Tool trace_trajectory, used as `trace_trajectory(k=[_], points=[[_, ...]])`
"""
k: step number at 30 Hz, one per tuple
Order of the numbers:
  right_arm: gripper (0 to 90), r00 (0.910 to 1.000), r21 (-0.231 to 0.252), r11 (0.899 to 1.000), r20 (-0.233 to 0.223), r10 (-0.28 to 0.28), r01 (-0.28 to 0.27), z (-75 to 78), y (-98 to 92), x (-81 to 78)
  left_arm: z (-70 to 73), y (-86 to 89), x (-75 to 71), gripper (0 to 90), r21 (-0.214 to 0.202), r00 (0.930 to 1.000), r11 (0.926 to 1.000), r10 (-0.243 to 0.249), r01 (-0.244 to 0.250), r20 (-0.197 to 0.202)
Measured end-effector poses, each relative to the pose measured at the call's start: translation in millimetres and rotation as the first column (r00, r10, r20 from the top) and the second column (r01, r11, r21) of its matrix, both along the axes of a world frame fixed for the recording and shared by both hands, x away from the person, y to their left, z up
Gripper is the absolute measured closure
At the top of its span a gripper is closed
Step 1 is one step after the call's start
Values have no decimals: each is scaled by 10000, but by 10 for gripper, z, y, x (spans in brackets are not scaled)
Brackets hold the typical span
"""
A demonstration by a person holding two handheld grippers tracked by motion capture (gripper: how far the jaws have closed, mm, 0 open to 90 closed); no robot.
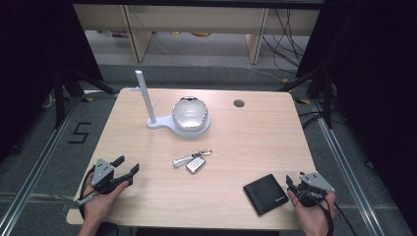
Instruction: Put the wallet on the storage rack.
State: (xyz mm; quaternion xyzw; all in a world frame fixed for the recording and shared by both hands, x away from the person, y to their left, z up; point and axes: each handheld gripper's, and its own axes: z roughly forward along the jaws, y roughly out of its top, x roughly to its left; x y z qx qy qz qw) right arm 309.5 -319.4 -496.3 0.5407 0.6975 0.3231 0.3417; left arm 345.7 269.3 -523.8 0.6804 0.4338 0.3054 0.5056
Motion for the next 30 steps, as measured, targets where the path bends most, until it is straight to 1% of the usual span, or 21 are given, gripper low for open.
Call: trace_trajectory(k=[1,3,4,5,6,7,8,9,13,15,16,18,19,20,21,22,23,24,26,28,30], points=[[490,9997,-126,9999,-243,7,-10,24,4,-2,5,-1,-3,330,49,10000,10000,19,-18,-79],[490,9998,-104,9999,-210,-1,-1,27,15,12,4,-1,4,335,20,9999,10000,1,-1,-102],[489,9984,-184,9998,-558,72,-83,59,39,27,6,1,10,338,55,9998,10000,47,-46,-210],[490,9969,-308,9995,-787,84,-109,75,46,26,1,-2,18,342,2,9998,10000,38,-38,-182],[490,9955,-237,9996,-931,149,-171,81,70,37,2,-3,18,346,13,9998,10000,51,-51,-197],[490,9969,-229,9996,-764,162,-180,69,87,52,2,-6,18,349,24,9998,10000,56,-56,-186],[490,9969,-229,9996,-764,162,-180,69,87,52,2,-6,18,351,24,9998,10000,56,-56,-186],[489,9897,-429,9984,-1400,293,-356,121,127,53,2,-11,21,351,93,9998,9999,58,-56,-207],[540,9844,-900,9953,-1748,207,-369,199,207,51,3,-17,19,352,130,9998,9999,-30,33,-214],[543,9795,-704,9957,-1962,455,-604,243,238,51,5,-12,15,356,129,9998,9999,-62,65,-199],[544,9799,-835,9951,-1962,348,-521,266,264,45,3,-9,16,358,103,9998,9999,-82,84,-158],[541,9793,-610,9957,-1942,564,-695,297,308,49,2,-9,18,360,61,9998,9999,-88,89,-174],[538,9736,-738,9931,-2164,728,-907,332,311,38,1,-11,20,361,31,9998,10000,-94,94,-175],[539,9747,-743,9935,-2124,692,-867,354,336,37,0,-17,21,362,-30,9998,9999,-106,106,-155],[538,9712,-805,9917,-2242,805,-1007,377,349,35,0,-17,20,361,-13,9998,9999,-124,124,-152],[533,9637,-659,9934,-2566,739,-937,400,379,24,1,-18,20,361,-1,9998,9999,-134,134,-145],[531,9612,-810,9896,-2595,939,-1185,414,381,39,2,-12,18,361,89,9998,9998,-152,154,-164],[528,9541,-586,9916,-2844,944,-1156,431,408,31,1,-18,19,361,23,9998,9999,-134,134,-140],[519,9519,-746,9852,-2782,1283,-1546,457,420,51,4,-14,16,360,137,9998,9998,-138,140,-164],[507,9410,-611,9832,-3053,1457,-1721,485,460,48,5,-14,15,360,160,9998,9998,-120,123,-185],[492,9321,-621,9833,-3338,1410,-1710,510,512,43,2,-13,19,360,89,9998,9999,-145,146,-170]])
